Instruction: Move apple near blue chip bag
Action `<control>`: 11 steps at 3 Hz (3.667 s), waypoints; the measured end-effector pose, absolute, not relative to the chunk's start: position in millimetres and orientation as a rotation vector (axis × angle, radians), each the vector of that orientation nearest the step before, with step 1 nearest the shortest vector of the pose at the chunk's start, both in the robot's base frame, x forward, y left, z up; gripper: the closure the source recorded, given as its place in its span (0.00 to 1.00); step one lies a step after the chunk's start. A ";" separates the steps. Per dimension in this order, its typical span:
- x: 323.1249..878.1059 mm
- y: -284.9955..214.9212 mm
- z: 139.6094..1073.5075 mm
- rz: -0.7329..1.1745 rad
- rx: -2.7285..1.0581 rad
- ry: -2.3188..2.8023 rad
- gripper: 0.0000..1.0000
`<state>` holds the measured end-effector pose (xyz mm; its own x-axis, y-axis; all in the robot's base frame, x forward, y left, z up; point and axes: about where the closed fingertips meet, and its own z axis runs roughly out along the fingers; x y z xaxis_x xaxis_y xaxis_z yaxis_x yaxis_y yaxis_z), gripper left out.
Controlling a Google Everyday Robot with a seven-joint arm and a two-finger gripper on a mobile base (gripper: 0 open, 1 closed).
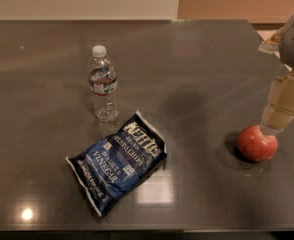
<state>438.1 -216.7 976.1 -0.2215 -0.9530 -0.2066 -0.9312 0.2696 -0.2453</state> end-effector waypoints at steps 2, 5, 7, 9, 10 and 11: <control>437.7 -215.1 976.9 -0.079 -1.740 2.225 0.00; 414.3 -216.7 914.1 0.217 -1.847 2.204 0.00; 419.0 -231.4 870.6 0.277 -1.826 2.210 0.00; 415.0 -245.2 848.3 0.238 -1.826 2.219 0.19; 413.7 -247.2 848.0 0.237 -1.823 2.217 0.43; 417.2 -241.5 858.0 0.250 -1.821 2.217 0.65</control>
Offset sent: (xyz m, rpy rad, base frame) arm -0.0018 0.0022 -0.0036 0.0140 0.0448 0.0306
